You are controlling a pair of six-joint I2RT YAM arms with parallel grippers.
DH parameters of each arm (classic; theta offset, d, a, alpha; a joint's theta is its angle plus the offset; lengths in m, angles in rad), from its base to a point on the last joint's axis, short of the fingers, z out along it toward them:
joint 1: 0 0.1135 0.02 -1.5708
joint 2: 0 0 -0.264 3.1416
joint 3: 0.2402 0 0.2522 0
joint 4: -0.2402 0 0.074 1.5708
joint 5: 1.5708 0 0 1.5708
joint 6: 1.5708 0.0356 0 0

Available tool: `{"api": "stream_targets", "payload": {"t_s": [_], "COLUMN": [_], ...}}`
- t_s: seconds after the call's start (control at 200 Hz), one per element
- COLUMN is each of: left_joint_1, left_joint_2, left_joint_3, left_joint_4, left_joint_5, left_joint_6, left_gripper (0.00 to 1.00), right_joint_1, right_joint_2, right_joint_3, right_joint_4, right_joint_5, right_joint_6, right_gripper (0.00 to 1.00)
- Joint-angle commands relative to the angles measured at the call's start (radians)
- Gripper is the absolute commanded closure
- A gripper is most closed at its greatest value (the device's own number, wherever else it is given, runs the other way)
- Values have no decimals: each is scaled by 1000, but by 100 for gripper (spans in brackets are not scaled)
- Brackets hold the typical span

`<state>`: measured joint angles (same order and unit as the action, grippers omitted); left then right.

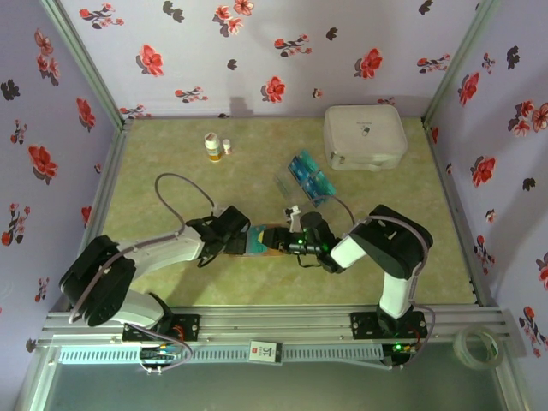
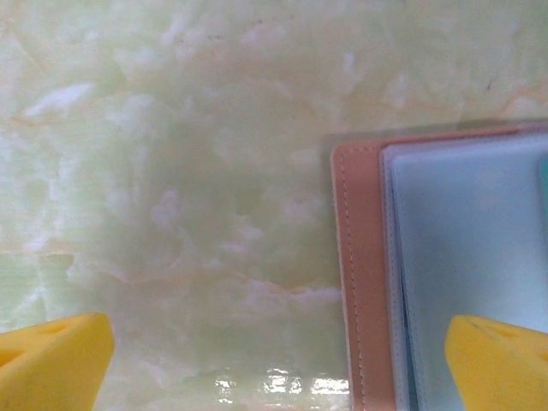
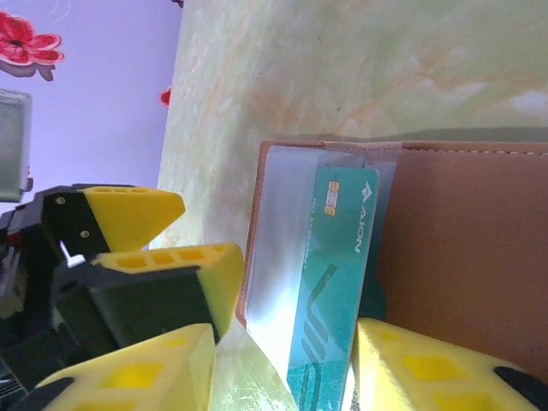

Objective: Put the credit cards into the card holder
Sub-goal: Insert the credit card into the card slot.

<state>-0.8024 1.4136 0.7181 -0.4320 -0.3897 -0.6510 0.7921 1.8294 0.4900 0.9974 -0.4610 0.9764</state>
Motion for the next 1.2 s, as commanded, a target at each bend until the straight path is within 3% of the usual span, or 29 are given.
{"api": "stream_targets", "payload": {"t_s": [0.0,0.18,0.47,0.645,0.715,0.84,0.94,0.985,1.195], "left_joint_1": [29,74,139,144,144,143,136,132,122], "left_joint_2": [-47,-72,-104,-90,-77,-56,-42,-33,11], "left_joint_3": [3,-14,-50,-48,-46,-46,-46,-45,-38], "left_joint_4": [-18,-7,-3,-20,-24,-25,-27,-28,-31], "left_joint_5": [26,56,87,96,98,96,83,80,59], "left_joint_6": [8,26,51,53,53,46,42,43,47], "left_gripper": [0,0,0,0,0,0,0,0,0], "right_joint_1": [4,4,8,6,7,7,7,6,7], "right_joint_2": [-13,-67,-204,-246,-235,-210,-192,-184,-134], "right_joint_3": [14,48,174,279,326,374,392,399,419], "right_joint_4": [-198,-322,-684,-931,-1024,-1117,-1151,-1158,-1150], "right_joint_5": [65,97,168,230,258,296,315,316,308], "right_joint_6": [-47,-70,-182,-284,-322,-367,-392,-400,-409], "right_gripper": [49,47,41,43,51,81,96,100,100]}}
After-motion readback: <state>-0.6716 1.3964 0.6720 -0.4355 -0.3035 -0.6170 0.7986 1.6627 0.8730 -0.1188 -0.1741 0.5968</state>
